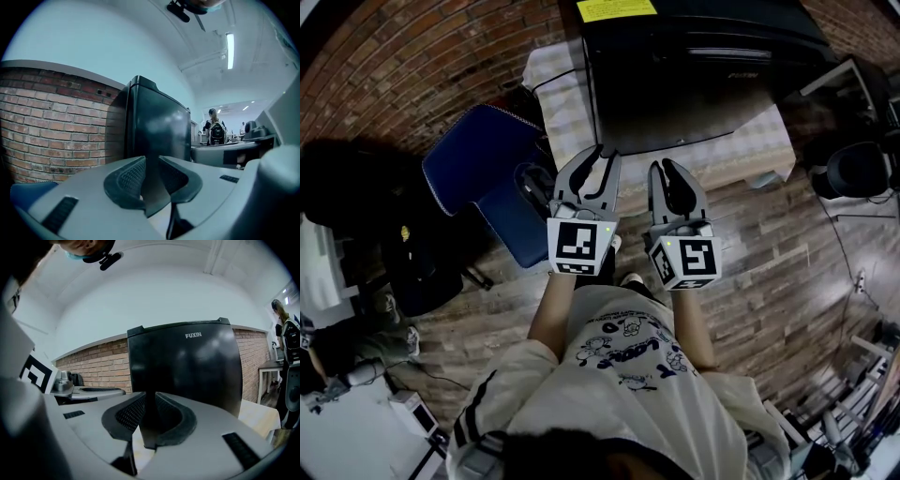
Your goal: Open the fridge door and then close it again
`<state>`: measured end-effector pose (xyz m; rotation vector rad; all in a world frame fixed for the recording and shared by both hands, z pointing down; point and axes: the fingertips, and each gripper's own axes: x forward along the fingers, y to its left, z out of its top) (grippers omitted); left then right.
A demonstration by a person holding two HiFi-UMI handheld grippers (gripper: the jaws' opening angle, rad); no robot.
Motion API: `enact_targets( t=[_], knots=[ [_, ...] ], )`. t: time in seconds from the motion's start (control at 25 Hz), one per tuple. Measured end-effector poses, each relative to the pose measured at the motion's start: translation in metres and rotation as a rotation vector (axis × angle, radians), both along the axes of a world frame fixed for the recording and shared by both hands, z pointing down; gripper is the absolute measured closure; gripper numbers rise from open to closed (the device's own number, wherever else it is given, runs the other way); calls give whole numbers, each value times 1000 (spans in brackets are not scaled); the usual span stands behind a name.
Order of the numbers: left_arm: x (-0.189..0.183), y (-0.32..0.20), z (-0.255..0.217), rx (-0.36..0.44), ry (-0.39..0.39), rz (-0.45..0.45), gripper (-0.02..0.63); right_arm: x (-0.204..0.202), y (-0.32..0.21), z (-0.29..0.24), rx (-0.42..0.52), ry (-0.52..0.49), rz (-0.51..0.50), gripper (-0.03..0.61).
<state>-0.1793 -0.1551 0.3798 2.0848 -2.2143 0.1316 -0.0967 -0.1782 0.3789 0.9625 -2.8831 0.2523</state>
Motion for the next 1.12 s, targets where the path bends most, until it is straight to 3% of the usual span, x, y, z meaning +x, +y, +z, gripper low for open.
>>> enact_targets(
  t=[0.68, 1.12],
  knots=[
    [31, 27, -18, 31, -22, -3, 515, 25, 23, -6, 14, -7, 8, 511],
    [33, 35, -22, 41, -30, -10, 515, 25, 30, -8, 21, -7, 6, 511]
  ],
)
